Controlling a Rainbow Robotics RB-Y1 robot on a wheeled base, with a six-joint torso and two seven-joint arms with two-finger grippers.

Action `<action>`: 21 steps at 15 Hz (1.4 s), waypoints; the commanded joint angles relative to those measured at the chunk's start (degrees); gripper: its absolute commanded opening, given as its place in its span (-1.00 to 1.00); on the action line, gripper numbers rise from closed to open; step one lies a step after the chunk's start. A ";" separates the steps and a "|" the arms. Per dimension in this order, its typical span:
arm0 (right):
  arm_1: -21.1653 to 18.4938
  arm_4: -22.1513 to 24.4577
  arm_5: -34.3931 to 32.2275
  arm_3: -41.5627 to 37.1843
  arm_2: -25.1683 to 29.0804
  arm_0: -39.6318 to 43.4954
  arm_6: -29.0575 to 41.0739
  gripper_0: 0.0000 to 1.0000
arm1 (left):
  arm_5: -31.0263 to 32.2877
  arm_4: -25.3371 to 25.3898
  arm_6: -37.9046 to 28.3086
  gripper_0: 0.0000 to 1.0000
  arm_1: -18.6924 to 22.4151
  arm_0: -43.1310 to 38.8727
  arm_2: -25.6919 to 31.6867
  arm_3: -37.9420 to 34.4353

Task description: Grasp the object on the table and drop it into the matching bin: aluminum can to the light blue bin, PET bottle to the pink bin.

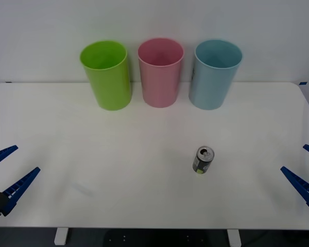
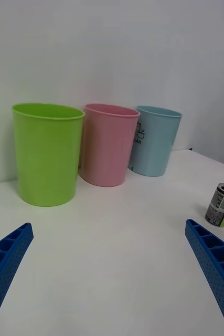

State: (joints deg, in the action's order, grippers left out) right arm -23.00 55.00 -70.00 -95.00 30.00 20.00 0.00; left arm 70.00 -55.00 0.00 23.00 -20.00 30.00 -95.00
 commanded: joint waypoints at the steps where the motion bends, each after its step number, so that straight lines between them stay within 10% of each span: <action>1: 0.00 0.00 0.00 0.00 0.00 0.00 0.00 1.00 | 0.00 0.00 0.00 1.00 0.00 0.00 0.00 0.00; 11: -0.29 -1.12 1.80 -1.59 -1.96 3.91 -2.11 1.00 | 0.00 0.00 0.00 1.00 0.00 0.00 0.00 0.00; 21: -1.26 2.39 7.16 3.95 -11.89 2.06 -21.89 1.00 | 0.00 0.00 0.00 1.00 0.00 0.00 0.00 0.00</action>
State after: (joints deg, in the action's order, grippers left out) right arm -24.26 57.15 -63.66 -91.10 19.00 22.18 -21.71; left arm 70.00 -55.00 0.00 23.00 -20.00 30.00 -95.00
